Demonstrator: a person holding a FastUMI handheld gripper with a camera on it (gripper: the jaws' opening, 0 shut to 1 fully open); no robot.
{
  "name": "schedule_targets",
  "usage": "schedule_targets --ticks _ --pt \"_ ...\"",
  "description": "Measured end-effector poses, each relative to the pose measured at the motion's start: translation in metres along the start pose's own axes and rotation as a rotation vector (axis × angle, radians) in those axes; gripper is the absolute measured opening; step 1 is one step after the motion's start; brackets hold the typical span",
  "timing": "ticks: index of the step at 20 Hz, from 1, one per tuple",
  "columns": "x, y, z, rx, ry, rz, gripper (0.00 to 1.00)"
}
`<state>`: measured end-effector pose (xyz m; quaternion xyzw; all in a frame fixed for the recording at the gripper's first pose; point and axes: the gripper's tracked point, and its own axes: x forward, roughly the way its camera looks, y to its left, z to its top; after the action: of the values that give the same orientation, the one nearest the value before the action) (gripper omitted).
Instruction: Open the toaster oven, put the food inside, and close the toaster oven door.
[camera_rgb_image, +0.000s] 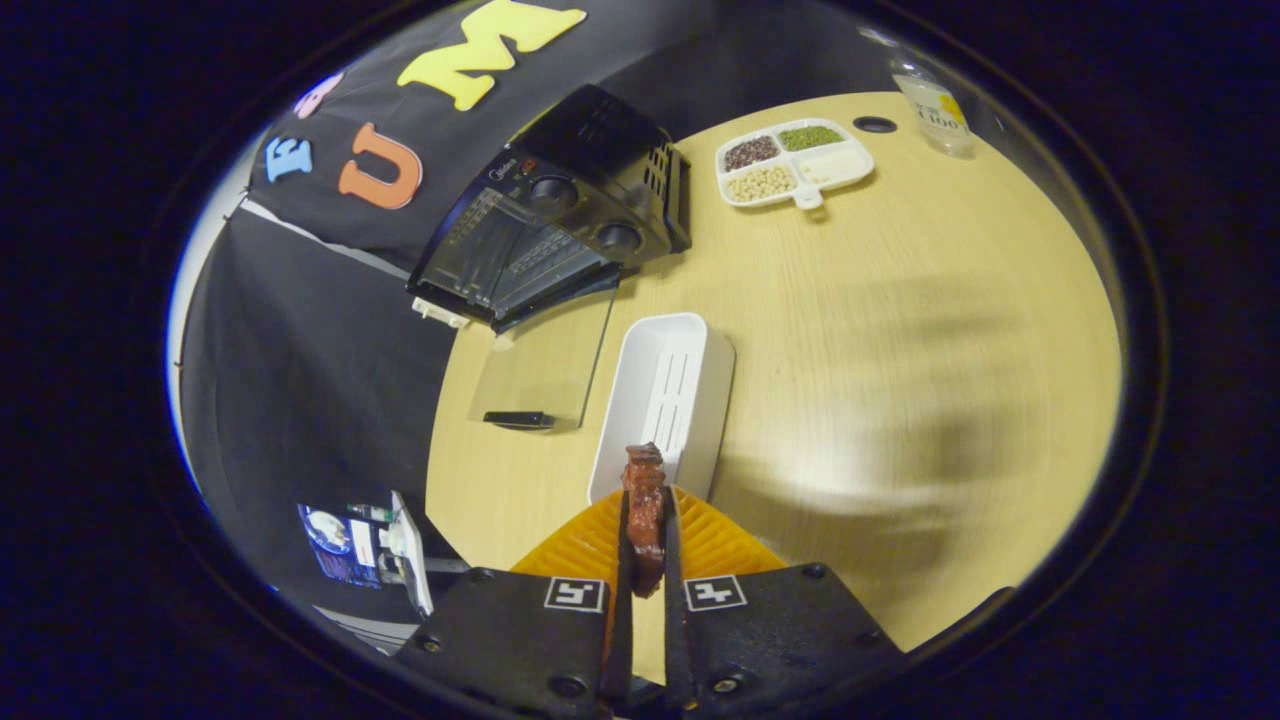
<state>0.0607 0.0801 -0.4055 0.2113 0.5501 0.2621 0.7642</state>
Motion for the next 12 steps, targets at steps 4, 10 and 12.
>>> schedule_targets --ticks 4,10,12 --pt "-0.022 0.042 -0.003 0.078 -0.135 -0.021 0.16" --pt "-0.021 0.119 -0.012 0.25 -0.367 -0.015 0.16" --pt "-0.009 0.145 -0.006 0.314 -0.418 0.032 0.16"
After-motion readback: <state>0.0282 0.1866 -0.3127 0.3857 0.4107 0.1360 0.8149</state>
